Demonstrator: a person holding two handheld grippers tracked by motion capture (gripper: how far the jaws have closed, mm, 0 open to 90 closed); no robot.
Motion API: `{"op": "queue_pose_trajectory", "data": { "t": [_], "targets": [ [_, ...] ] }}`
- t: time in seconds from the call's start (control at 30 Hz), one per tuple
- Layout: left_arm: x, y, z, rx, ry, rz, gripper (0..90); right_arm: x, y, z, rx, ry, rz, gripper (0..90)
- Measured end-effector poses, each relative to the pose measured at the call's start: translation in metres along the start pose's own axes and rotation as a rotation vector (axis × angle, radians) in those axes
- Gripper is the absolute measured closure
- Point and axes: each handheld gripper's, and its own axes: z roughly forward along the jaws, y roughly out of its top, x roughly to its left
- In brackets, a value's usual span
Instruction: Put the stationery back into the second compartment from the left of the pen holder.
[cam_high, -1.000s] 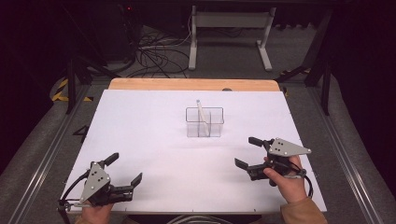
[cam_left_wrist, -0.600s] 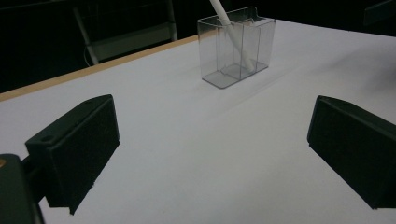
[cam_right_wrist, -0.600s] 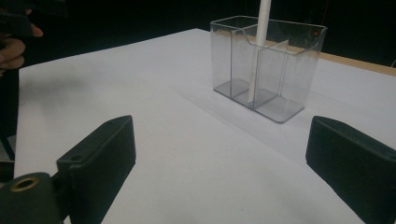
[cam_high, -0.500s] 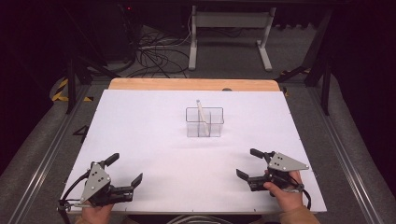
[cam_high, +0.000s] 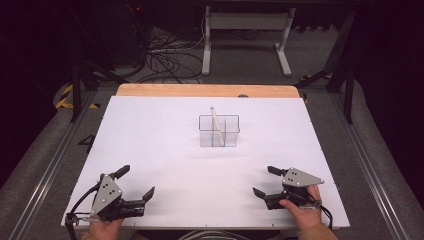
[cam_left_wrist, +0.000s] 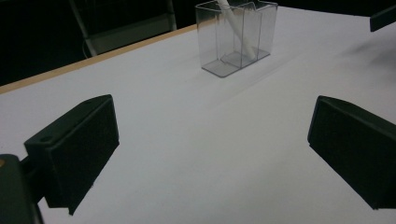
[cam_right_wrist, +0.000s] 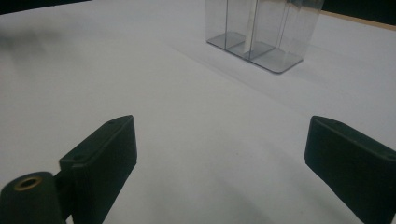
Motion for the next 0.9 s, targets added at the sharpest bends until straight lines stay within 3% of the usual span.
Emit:
{"op": "queue_pose_trajectory", "data": {
  "t": [0.23, 0.47, 0.9],
  "targets": [
    [0.0019, -0.0009, -0.0002, -0.011, -0.002, -0.024, 2.7, -0.0009, -0.0006, -0.0023, -0.032, -0.017, 0.008, 9.3],
    [0.0014, -0.0012, 0.0011, -0.003, -0.006, -0.01, 2.7, -0.0013, -0.0004, -0.0038, -0.075, -0.028, 0.009, 8.3],
    [0.0029, -0.0012, 0.001, 0.005, -0.005, -0.022, 2.7, -0.0015, 0.0003, -0.0056, -0.097, -0.037, 0.016, 8.2]
  ]
}}
